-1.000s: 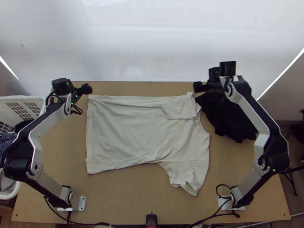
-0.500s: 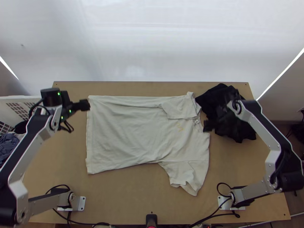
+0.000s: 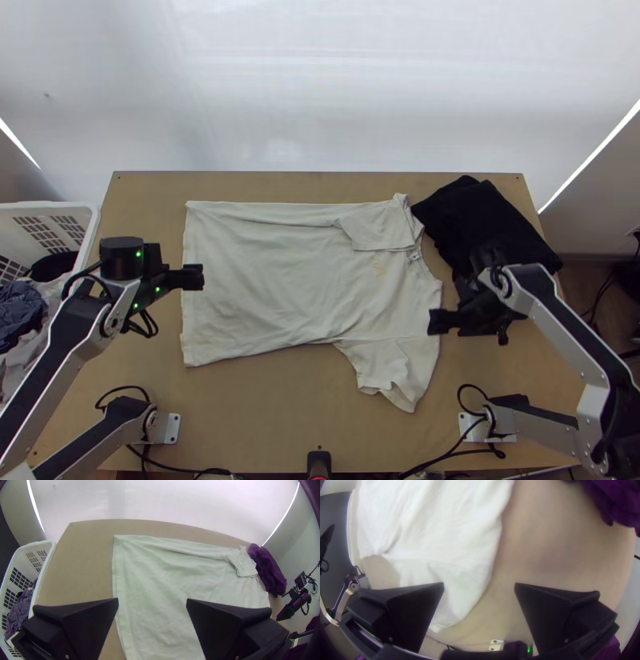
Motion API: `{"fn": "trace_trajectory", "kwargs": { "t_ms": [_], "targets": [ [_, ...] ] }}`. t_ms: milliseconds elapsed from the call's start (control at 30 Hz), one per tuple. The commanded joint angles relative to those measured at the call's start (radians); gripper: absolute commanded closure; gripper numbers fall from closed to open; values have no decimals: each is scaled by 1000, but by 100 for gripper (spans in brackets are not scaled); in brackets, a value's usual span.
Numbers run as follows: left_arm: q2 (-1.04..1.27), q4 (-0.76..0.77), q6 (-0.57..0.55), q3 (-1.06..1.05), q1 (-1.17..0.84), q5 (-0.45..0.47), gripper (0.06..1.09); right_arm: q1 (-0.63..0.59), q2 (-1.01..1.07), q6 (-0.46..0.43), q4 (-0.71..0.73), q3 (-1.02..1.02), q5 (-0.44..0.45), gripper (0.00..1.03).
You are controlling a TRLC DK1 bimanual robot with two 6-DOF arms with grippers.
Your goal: Fold the t-shirt
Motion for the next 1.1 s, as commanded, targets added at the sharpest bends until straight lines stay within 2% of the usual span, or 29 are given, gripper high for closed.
{"fn": "trace_trajectory", "kwargs": {
  "t_ms": [0, 167, 333, 400, 600, 667, 700, 867, 900, 933, 967, 1000, 1067],
  "targets": [
    [-65, -22, -7, -45, -20, -18, 10, 61, -89, 77, 53, -122, -4, 5],
    [-68, -19, -5, -53, -20, -30, 10, 67, -37, 92, 116, -134, 2, 6],
    [-71, -16, -4, -60, -20, -32, 10, 116, 9, 92, 143, -133, 14, 20],
    [-76, -16, -1, -60, -20, -33, 10, 130, 11, 91, 157, -140, 33, 32],
    [-87, -16, 15, -60, -7, -33, 10, 131, -1, 52, 201, -176, 100, 34],
    [-90, -16, 21, -62, -1, -33, 10, 124, -11, 32, 231, -193, 119, 46],
    [-90, -16, 22, -62, 2, -33, 10, 115, -20, 29, 241, -203, 123, 48],
    [-96, -16, 22, -67, 7, -33, 10, 98, -37, 11, 251, -216, 125, 48],
    [-99, -19, 24, -68, 7, -33, 10, 99, -37, 11, 252, -216, 125, 52],
    [-100, -22, 24, -71, 5, -33, 10, 99, -41, 8, 263, -217, 126, 64],
    [-105, -22, 26, -73, 5, -33, 10, 98, -52, 8, 277, -223, 125, 70],
    [-107, -22, 26, -73, 5, -33, 10, 99, -61, 8, 287, -228, 125, 73],
    [-107, -22, 27, -71, 5, -33, 10, 105, -63, 8, 289, -228, 125, 73]
  ]
}}
